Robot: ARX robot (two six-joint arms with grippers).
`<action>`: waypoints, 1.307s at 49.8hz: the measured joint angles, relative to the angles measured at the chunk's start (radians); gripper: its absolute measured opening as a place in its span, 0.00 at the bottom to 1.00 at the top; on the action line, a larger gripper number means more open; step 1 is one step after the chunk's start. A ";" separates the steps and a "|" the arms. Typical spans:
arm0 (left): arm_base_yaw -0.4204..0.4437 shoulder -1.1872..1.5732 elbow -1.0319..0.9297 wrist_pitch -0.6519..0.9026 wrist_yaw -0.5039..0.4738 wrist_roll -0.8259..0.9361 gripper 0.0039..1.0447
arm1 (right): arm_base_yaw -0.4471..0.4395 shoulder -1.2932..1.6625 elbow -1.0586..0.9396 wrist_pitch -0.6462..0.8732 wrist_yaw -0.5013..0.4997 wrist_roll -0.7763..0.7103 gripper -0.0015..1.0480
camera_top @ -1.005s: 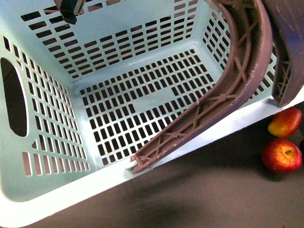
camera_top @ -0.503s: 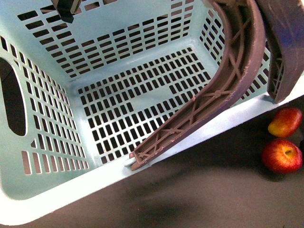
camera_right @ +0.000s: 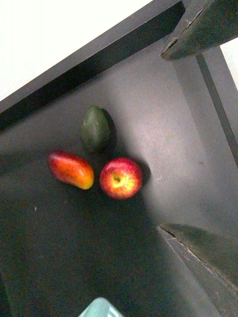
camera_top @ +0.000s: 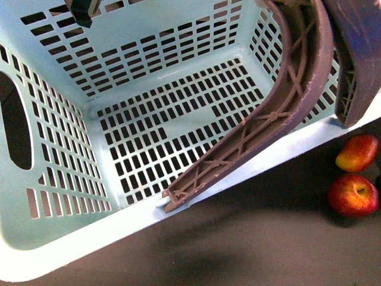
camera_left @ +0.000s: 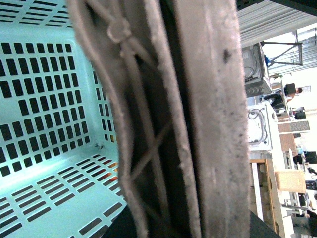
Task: Pick apple with right arm and hold basket with left
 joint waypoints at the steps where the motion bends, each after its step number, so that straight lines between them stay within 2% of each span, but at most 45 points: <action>1: 0.000 0.000 0.000 0.000 0.000 0.000 0.14 | -0.005 0.010 -0.003 0.010 -0.003 -0.003 0.92; 6: 0.000 0.000 0.000 0.000 0.002 -0.002 0.14 | -0.024 0.180 -0.045 0.182 -0.025 -0.071 0.92; 11: 0.000 0.000 0.000 0.000 -0.003 0.001 0.14 | -0.025 0.440 -0.047 0.434 -0.051 -0.128 0.92; 16: 0.000 0.000 0.000 0.000 0.000 0.000 0.14 | -0.029 0.809 -0.004 0.760 -0.070 -0.187 0.92; 22: 0.000 0.000 0.000 0.000 0.000 0.000 0.14 | -0.031 1.112 0.080 0.943 -0.110 -0.238 0.92; 42: 0.000 0.000 0.000 0.000 0.000 0.000 0.14 | -0.079 1.655 0.330 1.023 -0.137 -0.321 0.92; 65: 0.000 0.000 0.000 0.000 0.000 0.000 0.14 | -0.075 1.826 0.517 0.941 -0.173 -0.306 0.92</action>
